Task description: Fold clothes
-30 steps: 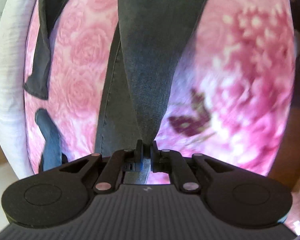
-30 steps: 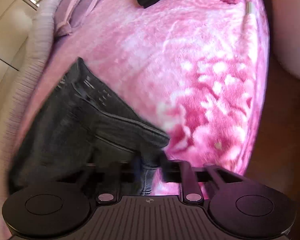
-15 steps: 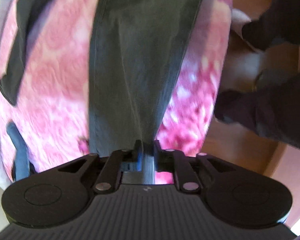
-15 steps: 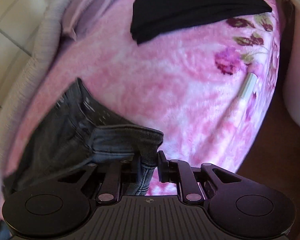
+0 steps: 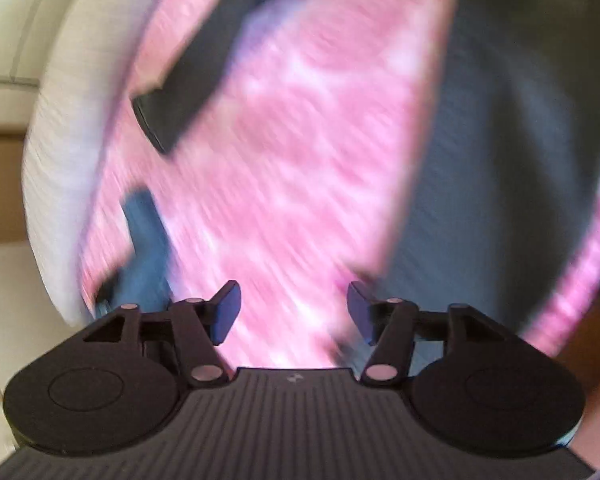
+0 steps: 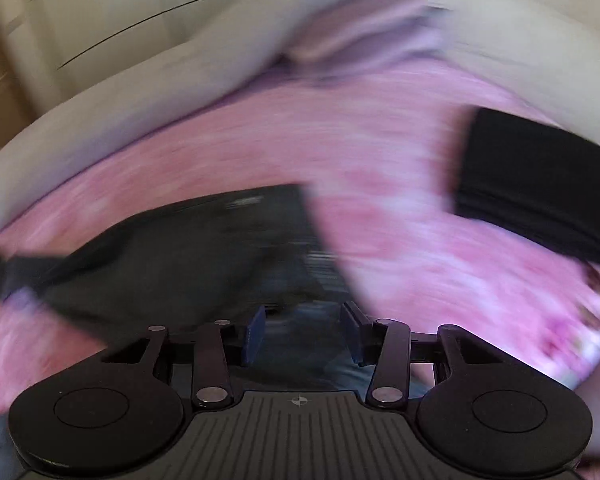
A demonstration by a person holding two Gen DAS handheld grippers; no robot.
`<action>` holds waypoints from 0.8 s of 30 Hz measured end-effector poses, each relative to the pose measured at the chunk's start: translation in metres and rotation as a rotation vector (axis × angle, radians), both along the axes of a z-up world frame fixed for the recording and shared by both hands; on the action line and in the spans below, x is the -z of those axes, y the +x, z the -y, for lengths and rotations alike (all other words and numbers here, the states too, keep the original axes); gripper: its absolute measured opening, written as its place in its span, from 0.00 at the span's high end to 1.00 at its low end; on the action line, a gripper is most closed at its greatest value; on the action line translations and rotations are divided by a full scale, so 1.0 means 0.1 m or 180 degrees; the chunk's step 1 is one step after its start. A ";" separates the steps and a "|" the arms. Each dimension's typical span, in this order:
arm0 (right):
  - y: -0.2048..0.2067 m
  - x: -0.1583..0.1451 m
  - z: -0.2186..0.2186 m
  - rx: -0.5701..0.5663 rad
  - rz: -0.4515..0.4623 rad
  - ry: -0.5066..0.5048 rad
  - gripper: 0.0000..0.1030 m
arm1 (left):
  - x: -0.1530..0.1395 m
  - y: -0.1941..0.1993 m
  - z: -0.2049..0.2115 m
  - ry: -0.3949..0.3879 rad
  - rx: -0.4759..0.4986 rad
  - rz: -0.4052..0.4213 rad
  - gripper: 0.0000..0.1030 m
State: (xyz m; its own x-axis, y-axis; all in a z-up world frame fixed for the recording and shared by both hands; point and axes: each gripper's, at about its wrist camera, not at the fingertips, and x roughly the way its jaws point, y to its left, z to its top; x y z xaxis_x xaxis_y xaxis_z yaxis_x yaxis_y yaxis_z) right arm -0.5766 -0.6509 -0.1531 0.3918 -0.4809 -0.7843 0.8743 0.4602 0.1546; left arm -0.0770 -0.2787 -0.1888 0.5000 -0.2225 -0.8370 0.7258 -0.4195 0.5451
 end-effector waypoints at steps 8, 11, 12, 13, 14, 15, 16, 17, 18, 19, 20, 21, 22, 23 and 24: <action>1.52 0.27 -0.37 -0.0489 -0.0196 0.0083 0.55 | 0.82 0.89 1.53 -0.0716 0.0647 -0.0016 0.40; 1.95 0.42 -0.43 -0.0523 -0.0285 0.0136 0.55 | 1.07 1.00 1.88 -0.0925 0.1113 -0.0208 0.41; 2.07 0.46 -0.45 -0.0546 -0.0321 0.0154 0.55 | 1.16 0.99 1.94 -0.0911 0.1313 -0.0220 0.41; 2.20 0.50 -0.46 -0.0570 -0.0357 0.0173 0.55 | 1.26 0.99 1.99 -0.0847 0.1516 -0.0212 0.42; 2.32 0.55 -0.47 -0.0593 -0.0393 0.0191 0.55 | 1.33 1.01 2.00 -0.0833 0.1672 -0.0183 0.43; 2.42 0.58 -0.48 -0.0625 -0.0429 0.0203 0.55 | 1.39 1.02 2.02 -0.0818 0.1827 -0.0155 0.59; 2.50 0.61 -0.49 -0.0658 -0.0466 0.0213 0.55 | 1.30 1.07 2.02 -0.0807 0.1750 -0.0161 0.97; 2.58 0.63 -0.49 -0.0687 -0.0493 0.0221 0.55 | 1.20 1.12 2.02 -0.0796 0.1673 -0.0168 0.96; 2.65 0.65 -0.50 -0.0714 -0.0511 0.0226 0.55 | 1.11 1.17 2.02 -0.0785 0.1596 -0.0175 0.98; 2.70 0.64 -0.50 -0.0738 -0.0504 0.0223 0.55 | 1.01 1.22 2.02 -0.0774 0.1519 -0.0182 0.98; 2.74 0.63 -0.51 -0.0761 -0.0491 0.0218 0.55 | 0.91 1.27 2.03 -0.0763 0.1442 -0.0188 0.98; 2.75 0.61 -0.50 -0.0766 -0.0478 0.0210 0.55 | 0.67 1.28 1.99 -0.0796 0.1418 -0.0201 0.98; 2.75 0.58 -0.50 -0.0767 -0.0465 0.0202 0.55 | 0.43 1.29 1.96 -0.0829 0.1395 -0.0213 0.98; 2.75 0.55 -0.50 -0.0768 -0.0452 0.0193 0.55 | 0.17 1.29 2.00 -0.0800 0.1361 -0.0277 0.98; 2.75 0.52 -0.50 -0.0769 -0.0439 0.0184 0.55 | -0.09 1.29 2.05 -0.0771 0.1327 -0.0341 0.98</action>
